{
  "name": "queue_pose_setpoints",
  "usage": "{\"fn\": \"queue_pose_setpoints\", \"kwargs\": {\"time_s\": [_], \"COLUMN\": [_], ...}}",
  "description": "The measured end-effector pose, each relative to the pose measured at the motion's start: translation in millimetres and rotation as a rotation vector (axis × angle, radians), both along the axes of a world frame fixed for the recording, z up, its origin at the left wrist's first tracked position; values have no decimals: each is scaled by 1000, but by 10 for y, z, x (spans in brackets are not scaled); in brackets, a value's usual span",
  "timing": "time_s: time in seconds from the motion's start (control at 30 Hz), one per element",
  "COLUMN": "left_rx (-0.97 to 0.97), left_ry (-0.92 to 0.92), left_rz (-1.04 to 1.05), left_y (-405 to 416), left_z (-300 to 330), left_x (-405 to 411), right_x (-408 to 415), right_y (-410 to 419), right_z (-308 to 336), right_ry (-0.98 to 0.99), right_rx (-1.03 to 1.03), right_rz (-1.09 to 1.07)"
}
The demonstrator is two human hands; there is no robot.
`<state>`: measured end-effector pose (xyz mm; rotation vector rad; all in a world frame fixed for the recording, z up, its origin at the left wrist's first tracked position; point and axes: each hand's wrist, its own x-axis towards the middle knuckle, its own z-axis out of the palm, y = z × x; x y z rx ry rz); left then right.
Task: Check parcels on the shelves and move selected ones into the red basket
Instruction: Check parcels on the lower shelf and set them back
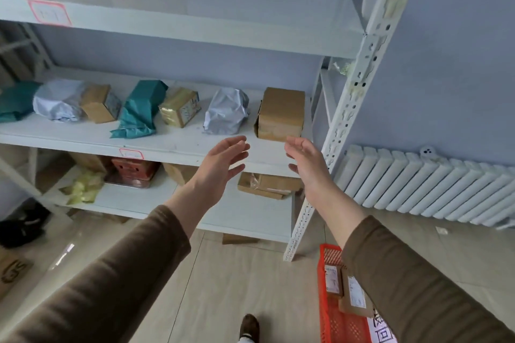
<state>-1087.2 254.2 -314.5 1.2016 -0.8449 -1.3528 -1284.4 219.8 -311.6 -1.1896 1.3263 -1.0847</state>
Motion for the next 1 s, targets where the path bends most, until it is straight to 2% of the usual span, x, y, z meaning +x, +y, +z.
{"fn": "queue_pose_setpoints", "kwargs": {"time_s": [0.2,0.33,0.57,0.73,0.8,0.9,1.0], "left_rx": [49,149,307,291,266,173,63], "left_ry": [-64,-131,-192,-178,-232,-306,-258], "left_rz": [-123,-130,-191,-290,-287,-295,-344], "left_y": [-1143,-1914,-2802,-3013,-2987,-2808,-2497], "left_z": [-104,-332,-710,-775,-859,-941,-851], "left_x": [-96,-111,2,30,90,270,473], "right_x": [9,26,148,280,333,413,519], "right_y": [-975,-1625,-2379,-2483,-2408,-2169,-1840], "right_z": [-199,-333,-577,-640,-674,-739,-740], "right_ry": [40,55,29,8,18,36,-42], "right_rx": [53,133,298,361,346,298,256], "right_rz": [-106,-162,-262,-303,-340,-468,-545]}}
